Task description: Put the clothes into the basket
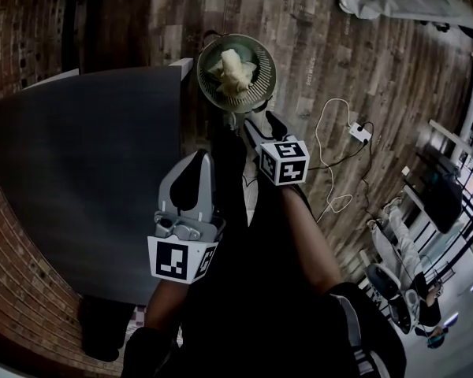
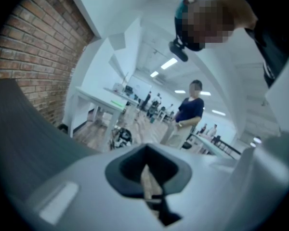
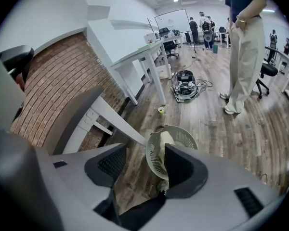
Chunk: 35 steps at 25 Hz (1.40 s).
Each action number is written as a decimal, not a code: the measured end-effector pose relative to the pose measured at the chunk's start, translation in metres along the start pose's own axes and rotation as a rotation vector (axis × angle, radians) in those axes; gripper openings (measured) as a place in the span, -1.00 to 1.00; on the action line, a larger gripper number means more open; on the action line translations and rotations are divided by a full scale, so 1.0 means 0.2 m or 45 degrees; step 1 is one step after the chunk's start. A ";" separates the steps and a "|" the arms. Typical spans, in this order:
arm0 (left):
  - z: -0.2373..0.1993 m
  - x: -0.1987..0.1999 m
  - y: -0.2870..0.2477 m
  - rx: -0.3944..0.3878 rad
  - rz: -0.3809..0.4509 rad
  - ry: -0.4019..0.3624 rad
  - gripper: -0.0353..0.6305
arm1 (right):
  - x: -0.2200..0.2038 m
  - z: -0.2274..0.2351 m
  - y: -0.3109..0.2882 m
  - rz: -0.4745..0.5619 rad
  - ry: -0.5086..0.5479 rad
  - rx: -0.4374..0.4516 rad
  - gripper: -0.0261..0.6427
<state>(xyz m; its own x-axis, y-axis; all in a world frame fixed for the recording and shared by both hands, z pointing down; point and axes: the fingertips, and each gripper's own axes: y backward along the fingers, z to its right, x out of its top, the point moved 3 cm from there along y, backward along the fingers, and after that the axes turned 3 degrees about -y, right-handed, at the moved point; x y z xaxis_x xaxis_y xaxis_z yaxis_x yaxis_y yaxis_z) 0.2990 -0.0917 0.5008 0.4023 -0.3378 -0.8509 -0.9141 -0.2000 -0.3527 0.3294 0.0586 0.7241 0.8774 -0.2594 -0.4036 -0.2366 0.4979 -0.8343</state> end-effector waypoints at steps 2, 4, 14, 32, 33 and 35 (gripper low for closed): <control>0.01 0.00 0.00 -0.007 -0.004 0.003 -0.88 | 0.02 0.00 0.01 0.008 -0.007 -0.003 -0.22; 0.02 0.00 -0.02 -0.013 -0.003 0.003 -0.88 | 0.04 0.00 0.02 0.014 0.002 -0.004 -0.22; 0.03 0.05 -0.05 -0.025 0.026 0.009 -0.88 | 0.12 -0.01 0.09 0.060 -0.016 -0.003 -0.66; 0.19 0.36 0.05 -0.112 0.138 -0.091 -0.88 | 0.45 -0.24 0.59 0.342 -0.015 0.000 -0.90; 0.21 0.38 0.06 -0.119 0.145 -0.092 -0.88 | 0.47 -0.25 0.64 0.368 -0.008 0.003 -0.90; 0.26 0.40 0.08 -0.134 0.155 -0.098 -0.88 | 0.49 -0.28 0.73 0.409 0.013 0.007 -0.90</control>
<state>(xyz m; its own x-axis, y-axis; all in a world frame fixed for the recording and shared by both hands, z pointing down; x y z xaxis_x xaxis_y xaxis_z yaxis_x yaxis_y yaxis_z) 0.3146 -0.0747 0.4071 0.2801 -0.2945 -0.9137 -0.9438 -0.2584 -0.2060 0.3579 0.0596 0.5415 0.7540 -0.0960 -0.6499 -0.4987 0.5603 -0.6613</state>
